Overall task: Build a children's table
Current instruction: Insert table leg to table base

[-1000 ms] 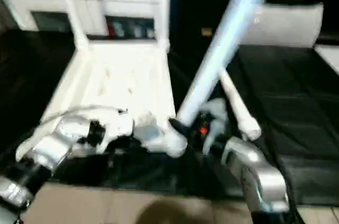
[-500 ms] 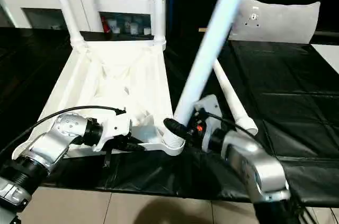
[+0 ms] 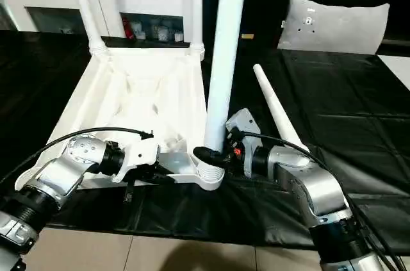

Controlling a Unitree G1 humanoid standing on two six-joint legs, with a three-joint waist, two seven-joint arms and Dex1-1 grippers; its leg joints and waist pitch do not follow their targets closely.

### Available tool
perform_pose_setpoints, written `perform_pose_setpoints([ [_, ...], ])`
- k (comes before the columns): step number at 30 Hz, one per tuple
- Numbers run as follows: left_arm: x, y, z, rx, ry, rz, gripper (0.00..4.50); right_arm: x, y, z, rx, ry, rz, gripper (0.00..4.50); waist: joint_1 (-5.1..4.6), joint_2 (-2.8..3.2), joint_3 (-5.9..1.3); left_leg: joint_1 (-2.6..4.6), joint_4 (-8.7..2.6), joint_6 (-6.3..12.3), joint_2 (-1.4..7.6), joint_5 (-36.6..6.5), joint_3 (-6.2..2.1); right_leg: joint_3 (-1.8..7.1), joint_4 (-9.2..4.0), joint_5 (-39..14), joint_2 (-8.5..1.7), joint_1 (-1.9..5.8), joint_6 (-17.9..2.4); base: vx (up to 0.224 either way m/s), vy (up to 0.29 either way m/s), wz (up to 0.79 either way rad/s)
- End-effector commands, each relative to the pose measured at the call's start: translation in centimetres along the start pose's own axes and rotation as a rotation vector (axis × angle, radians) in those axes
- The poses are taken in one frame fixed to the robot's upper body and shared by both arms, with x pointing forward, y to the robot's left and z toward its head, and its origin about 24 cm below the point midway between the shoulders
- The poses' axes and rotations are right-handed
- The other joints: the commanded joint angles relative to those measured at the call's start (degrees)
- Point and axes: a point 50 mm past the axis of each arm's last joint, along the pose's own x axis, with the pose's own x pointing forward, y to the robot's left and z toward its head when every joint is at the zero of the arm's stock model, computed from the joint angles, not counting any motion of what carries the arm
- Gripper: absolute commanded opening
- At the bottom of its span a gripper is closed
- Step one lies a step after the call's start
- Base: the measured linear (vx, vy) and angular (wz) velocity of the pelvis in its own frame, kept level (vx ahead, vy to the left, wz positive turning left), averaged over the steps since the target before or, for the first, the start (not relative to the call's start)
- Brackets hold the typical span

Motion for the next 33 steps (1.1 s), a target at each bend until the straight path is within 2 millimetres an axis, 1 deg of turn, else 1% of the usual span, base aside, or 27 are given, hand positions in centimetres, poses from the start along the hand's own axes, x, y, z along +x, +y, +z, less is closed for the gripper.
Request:
perform_pose_setpoints([
  [1,-0.3,0.6,0.9,0.068,0.023,0.006,0.0,-0.2,-0.5,-3.0,0.106,0.098,-0.05,1.91,-0.34,0.01,-2.79,-0.29,-4.72,0.36,2.35,-18.65,-0.19,2.64,-5.61,-27.21,-3.31,1.58,-7.74,0.0,0.0,0.0],
  [3,-0.4,0.7,0.9,0.058,0.018,0.016,0.0,-0.4,-0.7,-3.2,0.156,0.057,-0.064,1.91,-0.34,-0.01,-2.8,-0.22,-4.75,0.27,2.37,-19.33,-0.24,2.59,-5.77,-28.15,-3.33,1.44,-7.33,0.0,0.0,0.0],
  [5,-0.4,0.7,0.9,0.043,0.011,0.025,0.0,-0.7,-0.8,-3.5,0.207,0.009,-0.085,1.91,-0.43,-0.05,-2.81,-0.34,-4.85,0.16,2.42,-19.68,-0.37,2.49,-5.73,-28.4,-3.32,1.55,-7.05,0.0,0.0,0.0],
  [6,-0.4,0.7,0.9,0.043,0.011,0.025,0.0,-0.7,-0.8,-3.5,0.207,0.009,-0.085,1.91,-0.38,0.0,-2.77,-0.21,-4.85,0.15,2.42,-19.87,-0.33,2.49,-5.87,-28.61,-3.32,1.39,-7.0,0.0,0.0,0.0],
  [7,-0.4,0.8,0.8,0.037,0.008,0.029,0.0,-0.8,-0.7,-3.8,0.237,-0.016,-0.091,1.91,-0.32,0.18,-2.86,-0.05,-4.84,0.05,2.44,-20.05,-0.35,2.53,-5.82,-27.93,-3.31,1.34,-7.27,0.0,0.0,0.0],
  [8,-0.4,0.8,0.8,0.037,0.008,0.029,0.0,-0.8,-0.7,-3.8,0.237,-0.016,-0.091,1.91,-0.4,0.02,-2.87,-0.21,-4.89,0.1,2.46,-19.79,-0.31,2.61,-5.77,-27.07,-3.27,1.48,-7.41,0.0,0.0,0.0],
  [9,-0.5,0.9,0.8,0.024,-0.001,0.042,0.0,-1.0,-0.4,-4.5,0.286,-0.063,-0.105,1.91,-0.32,0.17,-2.91,-0.29,-4.99,0.09,2.52,-19.58,-0.35,2.58,-5.61,-25.6,-3.3,1.55,-7.9,0.0,0.0,0.0],
  [10,-0.6,1.0,0.8,0.02,-0.004,0.048,0.0,-1.0,-0.2,-4.7,0.298,-0.077,-0.109,1.91,-0.32,0.15,-2.89,-0.25,-5.01,0.11,2.54,-19.72,-0.28,2.62,-5.71,-25.39,-3.31,1.5,-8.0,0.0,0.0,0.0],
  [11,-0.6,1.0,0.8,0.013,-0.006,0.054,0.0,-1.0,0.1,-5.2,0.29,-0.082,-0.118,1.91,-0.28,0.39,-2.91,-0.24,-5.03,-0.11,2.54,-20.13,-0.29,2.62,-5.69,-24.84,-3.32,1.49,-8.22,0.0,0.0,0.0],
  [12,-0.6,1.0,0.8,0.013,-0.006,0.055,0.0,-1.0,0.2,-5.2,0.289,-0.083,-0.119,1.91,-0.23,0.72,-2.84,-0.34,-5.11,-0.22,2.52,-20.26,-0.37,2.6,-5.66,-24.7,-3.34,1.57,-8.23,0.0,0.0,0.0],
  [13,-0.6,1.1,0.8,0.007,-0.007,0.064,0.0,-0.9,0.5,-5.6,0.257,-0.094,-0.141,1.9,-0.27,0.42,-2.81,-0.4,-5.15,-0.15,2.5,-20.48,-0.31,2.57,-5.75,-24.68,-3.25,1.61,-8.02,0.0,0.0,0.0],
  [14,-0.6,1.2,0.7,0.002,-0.01,0.07,0.0,-0.9,0.7,-5.7,0.244,-0.107,-0.163,1.9,-0.18,0.68,-2.84,-0.19,-5.13,-0.2,2.41,-20.84,-0.29,2.56,-5.83,-25.72,-3.31,1.49,-7.75,0.0,0.0,0.0],
  [15,-0.6,1.2,0.7,-0.002,-0.011,0.074,0.0,-0.9,0.7,-5.7,0.238,-0.115,-0.178,1.9,-0.28,0.51,-2.79,-0.27,-5.16,-0.24,2.37,-20.93,-0.3,2.54,-5.96,-26.86,-3.31,1.47,-7.34,0.0,0.0,0.0],
  [16,-0.6,1.2,0.7,-0.005,-0.014,0.076,0.0,-0.9,0.8,-5.7,0.222,-0.12,-0.19,1.9,-0.3,0.48,-2.76,-0.34,-5.22,-0.24,2.34,-21.05,-0.36,2.49,-5.99,-27.62,-3.33,1.51,-7.07,0.0,0.0,0.0],
  [17,-0.6,1.2,0.7,-0.006,-0.016,0.077,0.0,-0.8,0.9,-5.8,0.201,-0.122,-0.199,1.9,-0.28,0.8,-2.72,-0.37,-5.32,-0.33,2.36,-21.21,-0.5,2.43,-6.07,-28.87,-3.39,1.54,-6.48,0.0,0.0,0.0],
  [18,-0.5,1.2,0.7,-0.007,-0.016,0.077,0.0,-0.8,1.1,-5.9,0.18,-0.117,-0.202,1.9,-0.32,0.69,-2.72,-0.27,-5.33,-0.35,2.43,-21.38,-0.48,2.45,-6.23,-29.16,-3.4,1.44,-6.23,0.0,0.0,0.0],
  [20,-0.5,1.2,0.7,-0.007,-0.016,0.077,0.0,-0.7,1.5,-6.2,0.152,-0.121,-0.213,1.9,-0.39,0.75,-2.64,-0.27,-5.44,-0.4,2.46,-22.13,-0.54,2.48,-6.26,-29.34,-3.33,1.35,-5.98,0.0,0.0,0.0],
  [21,-0.5,1.2,0.7,-0.008,-0.016,0.077,0.0,-0.7,1.6,-6.4,0.145,-0.127,-0.221,1.9,-0.41,0.75,-2.67,-0.11,-5.43,-0.33,2.47,-22.85,-0.54,2.49,-6.36,-29.56,-3.32,1.24,-5.91,0.0,0.0,0.0],
  [24,-0.5,1.2,0.7,-0.009,-0.017,0.079,0.0,-0.7,1.8,-6.8,0.103,-0.107,-0.235,1.9,-0.48,0.71,-2.54,-0.19,-5.55,-0.31,2.49,-23.85,-0.65,2.46,-6.42,-30.17,-3.34,1.22,-5.74,0.0,0.0,0.0],
  [26,-0.5,1.2,0.7,-0.009,-0.016,0.081,0.0,-0.6,1.9,-7.0,0.085,-0.096,-0.236,1.9,-0.65,0.83,-2.36,-0.15,-5.62,-0.34,2.44,-25.39,-0.8,2.31,-6.66,-32.05,-3.34,1.12,-5.09,0.0,0.0,0.0],
  [28,-0.5,1.3,0.7,-0.01,-0.015,0.082,0.0,-0.5,1.9,-7.0,0.078,-0.102,-0.239,1.9,-0.79,0.78,-2.35,-0.15,-5.63,-0.29,2.38,-26.0,-0.91,2.25,-6.88,-33.69,-3.46,1.13,-4.42,0.0,0.0,0.0],
  [29,-0.5,1.3,0.7,-0.01,-0.014,0.083,0.0,-0.4,1.8,-7.0,0.077,-0.107,-0.24,1.9,-0.78,0.81,-2.34,-0.06,-5.64,-0.22,2.4,-26.3,-0.94,2.24,-7.03,-34.19,-3.48,1.01,-4.21,0.0,0.0,0.0],
  [31,-0.6,1.3,0.7,-0.01,-0.012,0.086,0.0,-0.3,1.8,-6.8,0.098,-0.139,-0.243,1.9,-0.84,0.87,-2.43,-0.04,-5.73,-0.12,2.43,-26.2,-0.96,2.18,-7.03,-33.36,-3.46,1.07,-4.37,0.0,0.0,0.0],
  [32,-0.6,1.4,0.7,-0.01,-0.011,0.086,0.0,-0.3,1.8,-6.8,0.105,-0.147,-0.242,1.9,-0.86,0.91,-2.48,-0.15,-5.87,-0.06,2.52,-25.94,-0.99,2.19,-6.93,-31.95,-3.43,1.18,-4.78,0.0,0.0,0.0],
  [33,-0.6,1.4,0.6,-0.01,-0.007,0.088,0.0,-0.3,1.8,-6.6,0.152,-0.192,-0.244,1.9,-0.89,0.98,-2.5,-0.23,-6.02,-0.04,2.57,-25.88,-1.02,2.19,-6.84,-30.56,-3.39,1.32,-5.27,0.0,0.0,0.0],
])
